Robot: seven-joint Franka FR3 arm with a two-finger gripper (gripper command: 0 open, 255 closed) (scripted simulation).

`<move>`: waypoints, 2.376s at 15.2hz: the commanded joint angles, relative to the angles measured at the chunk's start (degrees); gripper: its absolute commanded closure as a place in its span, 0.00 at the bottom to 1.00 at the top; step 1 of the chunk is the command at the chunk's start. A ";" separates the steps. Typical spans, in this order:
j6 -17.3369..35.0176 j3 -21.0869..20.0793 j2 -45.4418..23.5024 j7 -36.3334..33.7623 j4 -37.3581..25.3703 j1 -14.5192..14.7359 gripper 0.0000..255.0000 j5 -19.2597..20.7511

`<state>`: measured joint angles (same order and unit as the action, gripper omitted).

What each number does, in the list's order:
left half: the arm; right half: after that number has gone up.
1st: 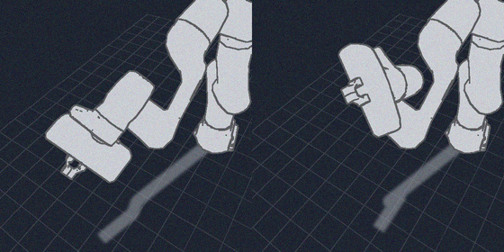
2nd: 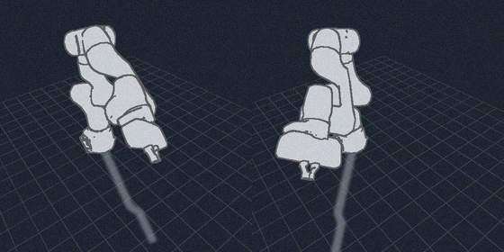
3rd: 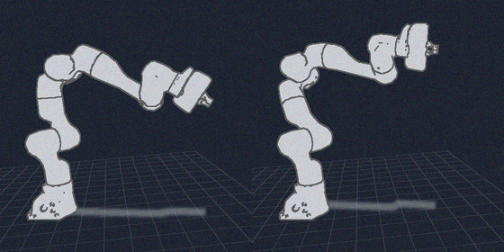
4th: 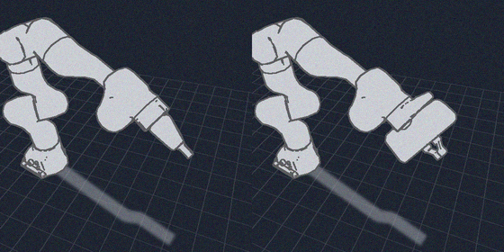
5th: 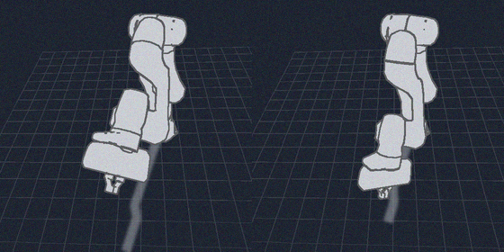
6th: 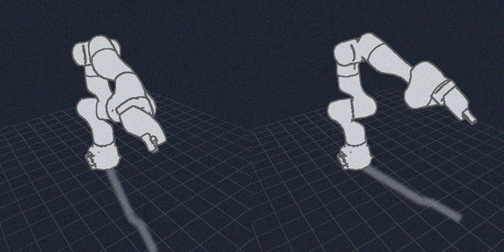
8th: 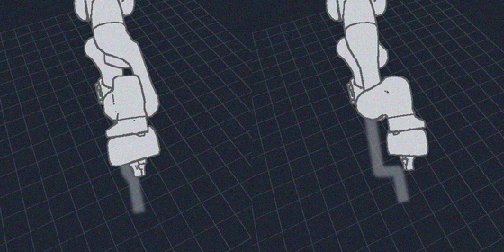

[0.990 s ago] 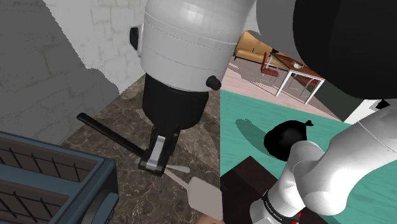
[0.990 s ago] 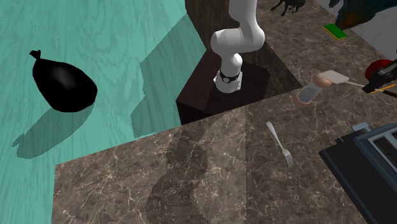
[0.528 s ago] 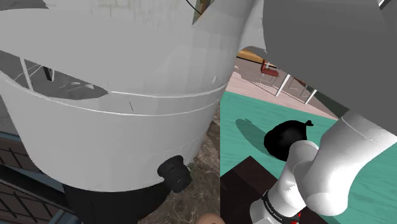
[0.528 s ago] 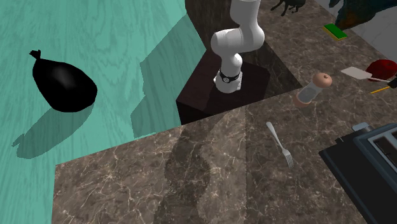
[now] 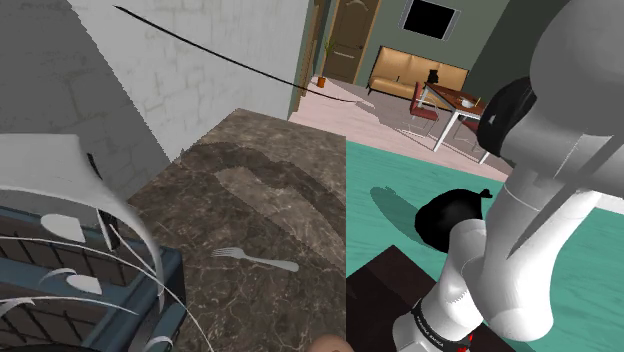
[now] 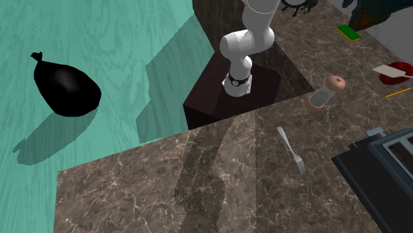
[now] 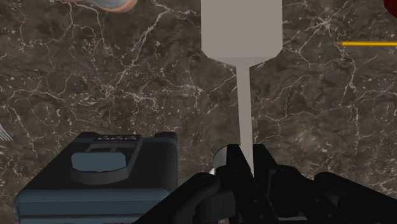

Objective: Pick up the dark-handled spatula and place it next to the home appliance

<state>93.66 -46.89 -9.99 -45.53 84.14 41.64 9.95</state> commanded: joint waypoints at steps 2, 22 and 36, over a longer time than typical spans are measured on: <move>1.85 0.00 -0.38 -0.58 1.60 0.17 1.00 0.34; 17.39 0.62 0.06 -1.45 17.52 -1.18 1.00 0.50; 26.99 1.70 -3.53 -4.21 24.80 -0.35 1.00 4.16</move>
<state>119.89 -45.36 -12.99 -49.42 108.57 41.13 13.60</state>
